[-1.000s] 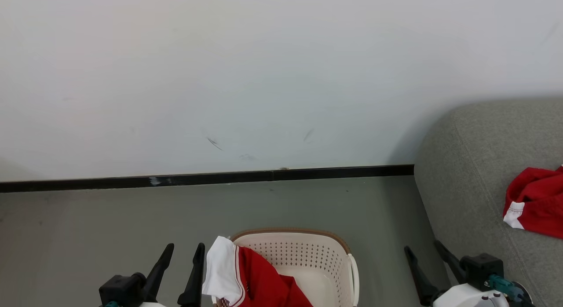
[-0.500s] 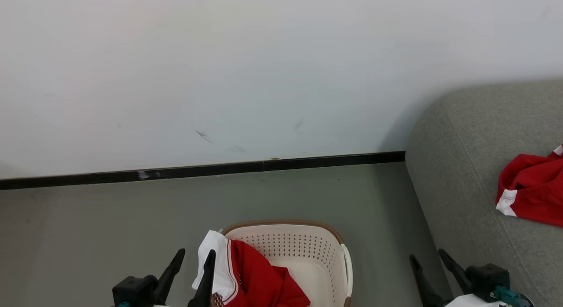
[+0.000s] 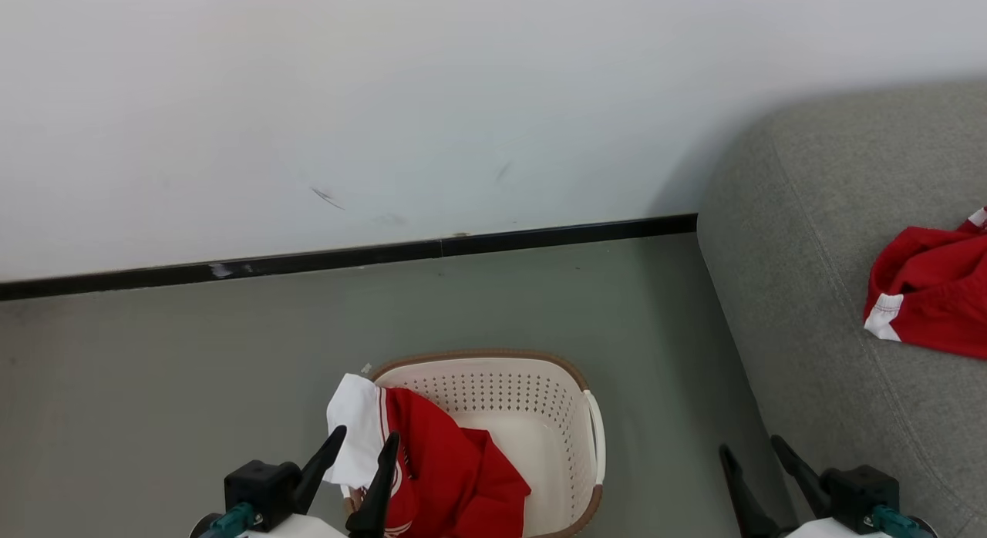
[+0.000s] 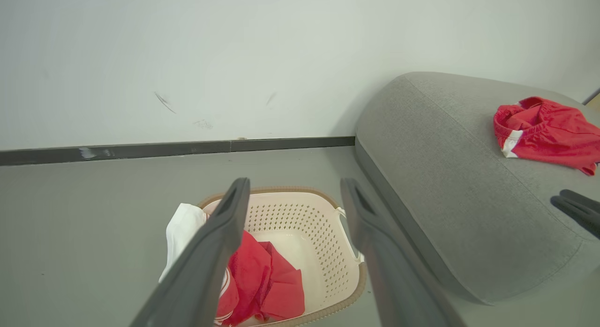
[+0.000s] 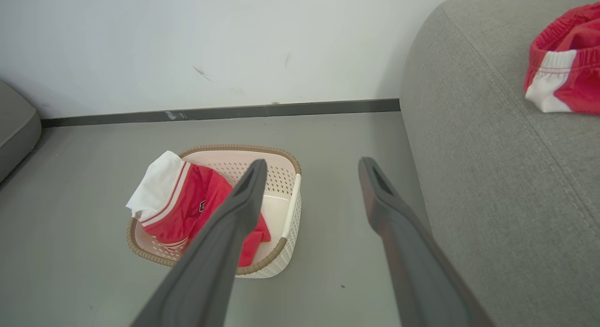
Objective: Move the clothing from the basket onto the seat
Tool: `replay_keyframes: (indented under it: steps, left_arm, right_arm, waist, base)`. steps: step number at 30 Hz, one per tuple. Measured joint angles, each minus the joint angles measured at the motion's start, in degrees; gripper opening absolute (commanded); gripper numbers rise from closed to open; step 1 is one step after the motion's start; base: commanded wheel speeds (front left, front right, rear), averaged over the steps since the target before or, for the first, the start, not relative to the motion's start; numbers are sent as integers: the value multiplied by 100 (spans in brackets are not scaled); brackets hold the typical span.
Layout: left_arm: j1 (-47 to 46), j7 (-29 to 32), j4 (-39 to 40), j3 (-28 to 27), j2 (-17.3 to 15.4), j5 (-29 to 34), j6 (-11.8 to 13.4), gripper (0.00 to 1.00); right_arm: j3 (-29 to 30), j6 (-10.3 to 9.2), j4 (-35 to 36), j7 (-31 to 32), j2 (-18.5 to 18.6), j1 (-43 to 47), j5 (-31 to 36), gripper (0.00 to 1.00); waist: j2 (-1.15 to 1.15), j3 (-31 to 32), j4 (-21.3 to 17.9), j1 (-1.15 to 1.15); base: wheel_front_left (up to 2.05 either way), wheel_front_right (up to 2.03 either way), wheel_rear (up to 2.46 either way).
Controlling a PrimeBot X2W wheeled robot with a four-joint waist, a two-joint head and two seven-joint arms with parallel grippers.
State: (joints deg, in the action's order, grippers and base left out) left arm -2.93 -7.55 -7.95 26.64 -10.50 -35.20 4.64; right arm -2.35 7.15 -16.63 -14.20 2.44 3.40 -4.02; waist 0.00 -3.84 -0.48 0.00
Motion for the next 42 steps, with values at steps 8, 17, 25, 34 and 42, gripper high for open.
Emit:
replay_keyframes:
  steps: [8, 17, 25, 34, 42]
  left_arm:
    - [-319, 235, -42, 60, -2, 65, 9, 100]
    - [-644, 468, -229, 131, -14, 246, 35, 100]
    - [-987, 689, -335, 250, 11, 325, 70, 100]
    - [-1379, 834, -467, 328, 85, 477, 91, 100]
    - [-1657, 953, -660, 250, 40, 598, 253, 100]
  right_arm:
    - [-84, 0, 108, 0, -7, -73, 1, 100]
    - [-233, 0, 204, 0, -7, -453, -5, 100]
    - [-393, 0, 260, 0, -5, -706, -98, 100]
    - [-412, 0, 338, 0, -4, -1021, -197, 100]
    - [-431, 0, 371, 0, -3, -1248, -256, 100]
  waist:
    - [0, -400, -133, 0]
    - [0, -879, -294, 0]
    - [0, -1292, -432, 0]
    - [0, -1735, -589, 0]
    - [0, -2104, -737, 0]
  base:
    - [0, 0, 0]
    - [0, 0, 0]
    - [0, 0, 0]
    - [0, 0, 0]
    - [0, 0, 0]
